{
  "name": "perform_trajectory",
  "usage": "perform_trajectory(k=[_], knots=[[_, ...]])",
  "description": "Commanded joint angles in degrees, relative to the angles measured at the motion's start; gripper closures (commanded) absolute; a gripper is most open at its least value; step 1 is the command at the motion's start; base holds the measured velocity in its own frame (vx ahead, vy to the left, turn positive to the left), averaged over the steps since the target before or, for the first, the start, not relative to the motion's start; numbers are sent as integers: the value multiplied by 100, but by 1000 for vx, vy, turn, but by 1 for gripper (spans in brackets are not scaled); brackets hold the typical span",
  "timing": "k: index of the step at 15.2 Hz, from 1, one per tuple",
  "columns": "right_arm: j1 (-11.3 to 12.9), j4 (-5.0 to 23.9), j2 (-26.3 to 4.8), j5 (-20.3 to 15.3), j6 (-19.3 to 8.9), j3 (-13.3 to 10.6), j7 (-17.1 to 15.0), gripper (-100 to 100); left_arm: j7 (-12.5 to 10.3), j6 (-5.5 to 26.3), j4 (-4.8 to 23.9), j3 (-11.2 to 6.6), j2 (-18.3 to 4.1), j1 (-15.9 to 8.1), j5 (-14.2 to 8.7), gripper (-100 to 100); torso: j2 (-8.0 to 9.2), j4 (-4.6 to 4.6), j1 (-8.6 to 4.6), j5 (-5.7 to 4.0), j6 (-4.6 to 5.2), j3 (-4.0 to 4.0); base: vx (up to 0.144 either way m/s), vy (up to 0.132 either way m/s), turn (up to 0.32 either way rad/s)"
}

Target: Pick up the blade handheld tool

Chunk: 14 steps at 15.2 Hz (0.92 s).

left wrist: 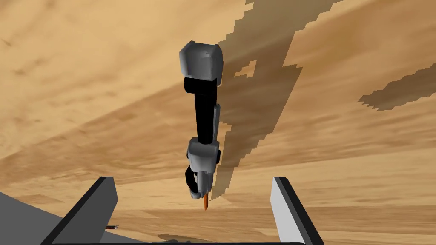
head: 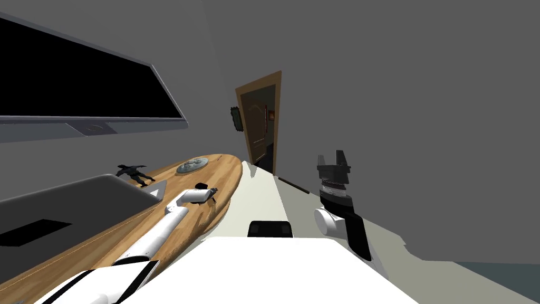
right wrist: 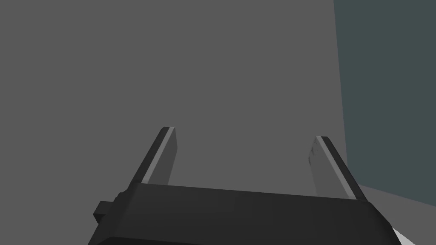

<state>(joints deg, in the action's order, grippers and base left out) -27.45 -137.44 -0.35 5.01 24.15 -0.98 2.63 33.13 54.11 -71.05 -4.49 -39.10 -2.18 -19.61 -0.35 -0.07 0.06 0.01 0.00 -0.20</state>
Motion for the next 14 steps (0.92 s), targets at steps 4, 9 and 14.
perform_trajectory(k=[4,9,14], knots=[[0,0,0,0,0,0,0,0,105,341,406,10,-174,-154,-45,-100,-8,-2,-5,-1,1,-5,93,-5,-29],[2,0,0,0,0,0,0,0,-12,-13,829,-12,-76,-238,56,-100,42,8,12,3,3,23,-19,32,-119],[1,1,0,0,0,0,0,0,-37,-77,915,-17,-58,-248,78,100,48,11,5,2,-2,28,-33,26,-52]])
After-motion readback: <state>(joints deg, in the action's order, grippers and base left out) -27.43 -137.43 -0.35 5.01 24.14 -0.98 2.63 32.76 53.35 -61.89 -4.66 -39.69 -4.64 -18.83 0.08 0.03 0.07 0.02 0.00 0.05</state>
